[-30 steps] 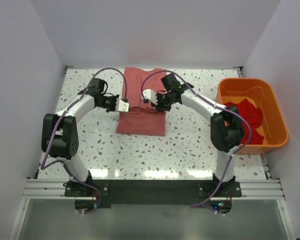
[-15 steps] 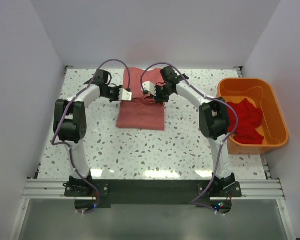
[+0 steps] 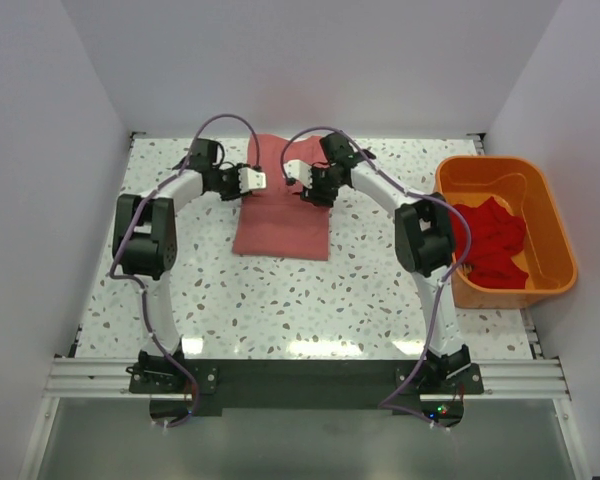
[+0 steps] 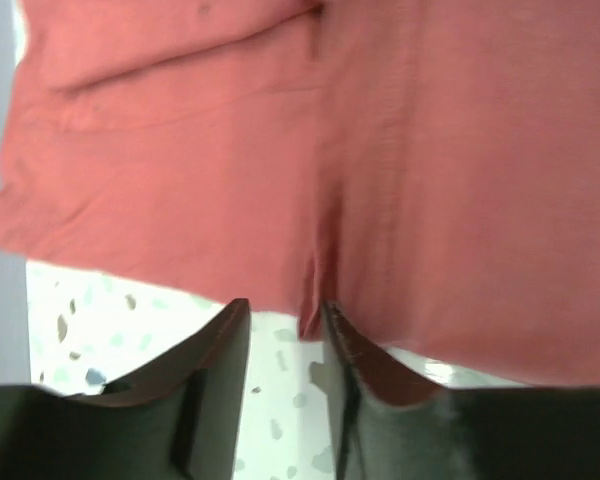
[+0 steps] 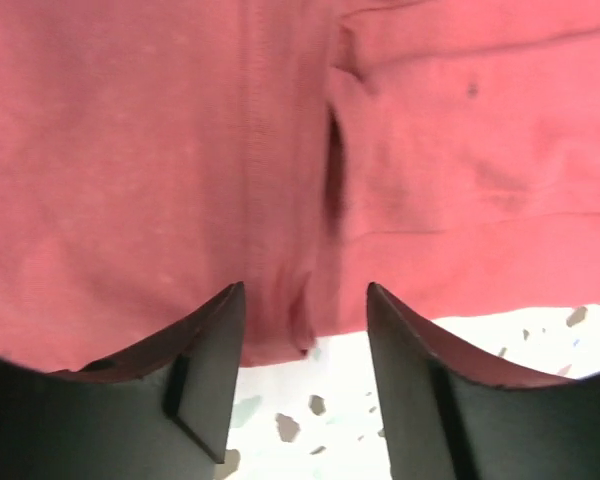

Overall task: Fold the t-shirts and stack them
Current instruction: Fold the tshirt

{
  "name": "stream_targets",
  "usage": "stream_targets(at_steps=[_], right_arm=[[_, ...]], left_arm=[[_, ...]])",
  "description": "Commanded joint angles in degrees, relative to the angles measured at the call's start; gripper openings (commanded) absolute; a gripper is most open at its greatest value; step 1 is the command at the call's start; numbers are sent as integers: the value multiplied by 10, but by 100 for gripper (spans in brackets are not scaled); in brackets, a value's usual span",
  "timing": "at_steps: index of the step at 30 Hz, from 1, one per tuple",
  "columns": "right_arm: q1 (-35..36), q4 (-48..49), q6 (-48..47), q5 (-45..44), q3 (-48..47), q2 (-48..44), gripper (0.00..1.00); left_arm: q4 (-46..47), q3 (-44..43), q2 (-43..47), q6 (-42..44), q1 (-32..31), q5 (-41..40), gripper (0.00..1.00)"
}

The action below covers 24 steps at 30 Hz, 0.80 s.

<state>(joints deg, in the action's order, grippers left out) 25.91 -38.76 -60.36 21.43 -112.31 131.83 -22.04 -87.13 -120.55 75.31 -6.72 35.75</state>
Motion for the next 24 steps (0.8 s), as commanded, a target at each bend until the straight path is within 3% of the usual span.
stream_targets(at_steps=[1,3,6,13,18,24], right_arm=[[-2,69,23,-35,-5,-59,57],[-2,59,28,-38,16,-88,57],[-1,5,40,-15,63,-154,56],[77,-3,65,5,270,-266,49],[114,60,96,-28,352,-274,47],[120,105,91,-68,386,-251,47]], left_arm=[[116,-21,21,-156,27,-39,44],[91,-28,42,-177,51,-12,54],[36,27,112,-156,64,40,56],[-29,256,277,-23,46,108,56],[-37,340,306,45,31,98,57],[-40,348,284,77,20,87,57]])
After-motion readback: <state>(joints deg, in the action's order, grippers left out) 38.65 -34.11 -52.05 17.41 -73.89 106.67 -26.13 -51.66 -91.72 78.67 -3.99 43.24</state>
